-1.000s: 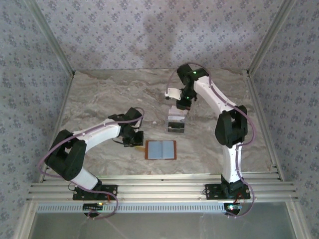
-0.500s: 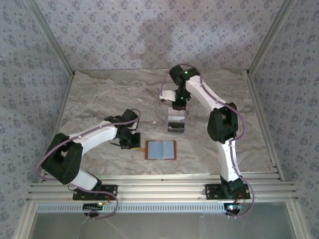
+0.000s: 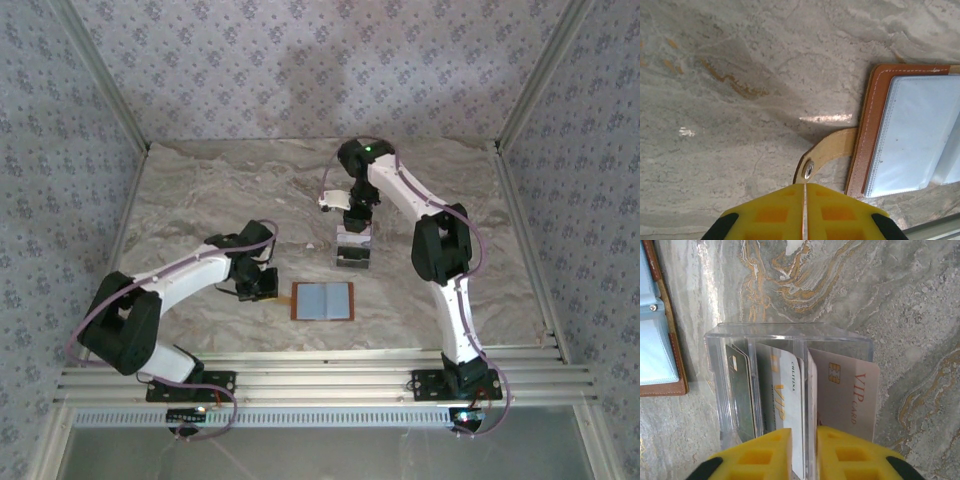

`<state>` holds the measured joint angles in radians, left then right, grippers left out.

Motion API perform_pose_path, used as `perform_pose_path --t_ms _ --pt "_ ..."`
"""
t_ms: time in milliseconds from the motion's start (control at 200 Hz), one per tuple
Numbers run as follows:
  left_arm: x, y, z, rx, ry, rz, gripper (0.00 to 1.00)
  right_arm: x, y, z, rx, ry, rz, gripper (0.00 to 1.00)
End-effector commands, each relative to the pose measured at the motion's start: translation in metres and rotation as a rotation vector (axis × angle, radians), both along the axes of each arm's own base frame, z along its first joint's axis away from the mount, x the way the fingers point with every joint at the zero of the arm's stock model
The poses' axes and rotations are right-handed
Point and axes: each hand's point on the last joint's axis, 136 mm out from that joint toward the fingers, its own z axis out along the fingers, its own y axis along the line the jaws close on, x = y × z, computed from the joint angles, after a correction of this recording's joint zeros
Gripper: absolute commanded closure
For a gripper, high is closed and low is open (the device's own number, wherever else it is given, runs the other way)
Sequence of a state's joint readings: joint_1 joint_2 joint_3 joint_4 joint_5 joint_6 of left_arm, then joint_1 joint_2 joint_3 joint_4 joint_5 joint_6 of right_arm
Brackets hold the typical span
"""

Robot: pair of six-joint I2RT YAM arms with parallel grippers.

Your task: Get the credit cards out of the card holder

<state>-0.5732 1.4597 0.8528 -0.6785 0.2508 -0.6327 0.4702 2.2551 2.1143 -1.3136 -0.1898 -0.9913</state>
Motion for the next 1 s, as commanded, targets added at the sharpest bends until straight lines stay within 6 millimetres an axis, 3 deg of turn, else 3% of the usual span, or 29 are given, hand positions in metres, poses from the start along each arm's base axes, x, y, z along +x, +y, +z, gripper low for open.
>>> perform_pose_path --t_ms 0,300,510,600,730,835,850,880,914,994 --pt "-0.007 0.003 0.006 -0.011 0.011 0.002 0.89 0.004 -0.003 0.007 -0.019 -0.028 0.055 0.70" --pt "-0.008 0.010 0.013 -0.006 -0.019 0.014 0.89 0.040 -0.012 0.035 -0.053 -0.258 -0.018 0.66" --pt "-0.005 0.018 0.017 0.011 -0.063 0.029 0.86 0.051 -0.014 0.054 0.003 -0.359 -0.150 0.61" --pt "0.003 0.024 0.021 0.022 -0.119 0.033 0.77 0.055 -0.020 0.064 0.052 -0.417 -0.253 0.51" --pt "0.019 0.033 0.024 0.013 -0.190 0.081 0.55 0.058 -0.034 0.075 0.126 -0.527 -0.461 0.30" --pt "0.032 0.045 0.025 0.021 -0.240 0.136 0.39 0.049 -0.051 0.081 0.188 -0.583 -0.615 0.04" --pt "0.034 0.047 0.026 0.026 -0.249 0.142 0.33 0.048 -0.054 0.079 0.189 -0.586 -0.632 0.01" --pt "0.039 0.052 0.027 0.038 -0.265 0.152 0.18 0.045 -0.062 0.080 0.198 -0.605 -0.667 0.00" --pt "0.044 0.059 0.029 0.067 -0.286 0.168 0.07 0.041 -0.070 0.078 0.201 -0.618 -0.704 0.00" --pt "0.056 0.082 0.035 0.166 -0.346 0.209 0.01 0.031 -0.092 0.072 0.188 -0.646 -0.786 0.00"
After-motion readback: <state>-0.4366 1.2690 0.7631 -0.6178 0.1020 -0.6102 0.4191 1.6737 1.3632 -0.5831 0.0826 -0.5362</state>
